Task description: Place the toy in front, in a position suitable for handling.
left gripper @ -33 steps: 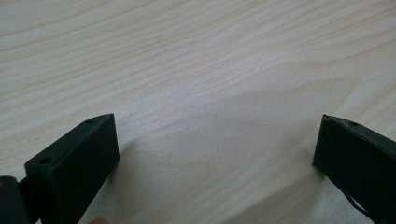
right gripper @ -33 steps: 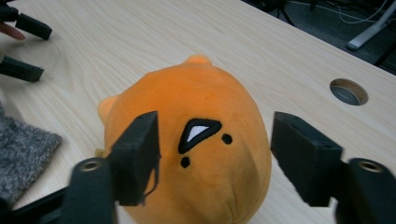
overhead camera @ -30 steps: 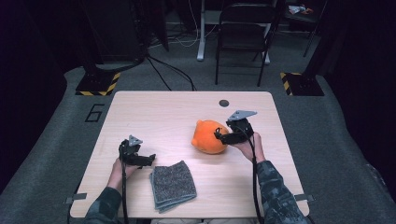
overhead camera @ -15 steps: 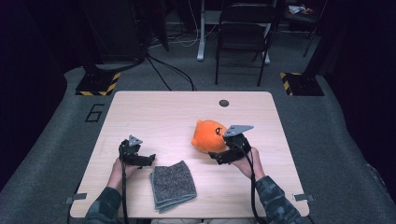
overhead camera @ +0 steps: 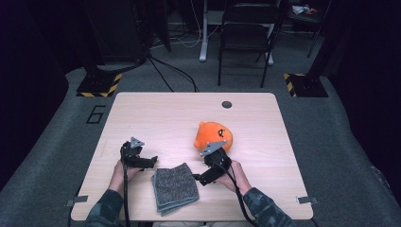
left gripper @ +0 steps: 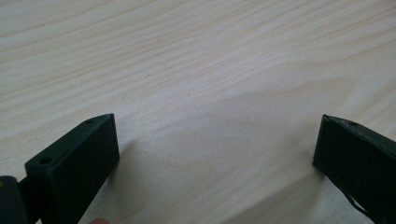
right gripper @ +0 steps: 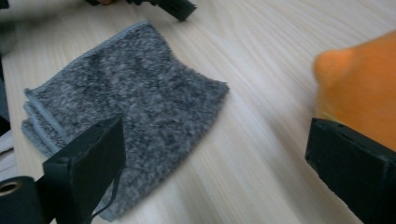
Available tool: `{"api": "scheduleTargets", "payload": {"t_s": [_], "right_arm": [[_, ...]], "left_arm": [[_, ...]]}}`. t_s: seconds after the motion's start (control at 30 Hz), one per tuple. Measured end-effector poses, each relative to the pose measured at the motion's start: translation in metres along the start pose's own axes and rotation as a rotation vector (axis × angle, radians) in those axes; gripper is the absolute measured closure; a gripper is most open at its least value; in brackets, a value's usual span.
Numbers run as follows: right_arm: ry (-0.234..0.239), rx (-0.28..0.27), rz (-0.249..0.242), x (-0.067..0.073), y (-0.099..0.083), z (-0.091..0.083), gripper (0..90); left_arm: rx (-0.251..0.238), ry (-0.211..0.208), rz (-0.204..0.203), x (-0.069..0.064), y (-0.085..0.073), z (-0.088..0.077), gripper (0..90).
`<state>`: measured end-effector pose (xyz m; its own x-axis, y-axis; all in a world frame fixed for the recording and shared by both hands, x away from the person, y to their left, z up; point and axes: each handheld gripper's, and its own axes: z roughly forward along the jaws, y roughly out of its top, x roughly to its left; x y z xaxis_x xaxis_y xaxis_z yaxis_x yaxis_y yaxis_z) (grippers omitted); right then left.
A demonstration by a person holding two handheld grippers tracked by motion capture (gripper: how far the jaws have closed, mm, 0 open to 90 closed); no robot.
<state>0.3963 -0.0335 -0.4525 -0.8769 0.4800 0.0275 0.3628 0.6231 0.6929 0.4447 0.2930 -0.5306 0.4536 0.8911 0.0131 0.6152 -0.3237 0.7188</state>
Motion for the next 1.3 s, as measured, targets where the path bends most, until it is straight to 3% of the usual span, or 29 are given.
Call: {"api": "scheduleTargets", "payload": {"t_s": [0.13, 0.43, 0.8, 1.0, 1.3], "right_arm": [[0.028, 0.024, -0.005, 0.011, 0.003, 0.014, 4.3], [0.040, 0.069, -0.041, 0.031, 0.007, 0.044, 5.8], [0.039, 0.091, -0.076, 0.042, 0.014, 0.070, 14.4], [0.028, 0.156, -0.116, 0.048, 0.012, 0.085, 26.1], [0.007, 0.137, -0.115, 0.046, 0.006, 0.079, 58.8]], "left_arm": [[0.000, 0.000, 0.000, 0.000, 0.000, 0.000, 0.0], [0.000, 0.000, 0.000, 0.000, 0.000, 0.000, 0.0], [0.002, -0.003, -0.001, 0.000, 0.000, 0.000, 0.0], [0.000, 0.000, 0.000, 0.000, 0.000, 0.000, 0.0], [0.004, -0.001, 0.001, 0.000, 0.000, 0.000, 0.0]]}}
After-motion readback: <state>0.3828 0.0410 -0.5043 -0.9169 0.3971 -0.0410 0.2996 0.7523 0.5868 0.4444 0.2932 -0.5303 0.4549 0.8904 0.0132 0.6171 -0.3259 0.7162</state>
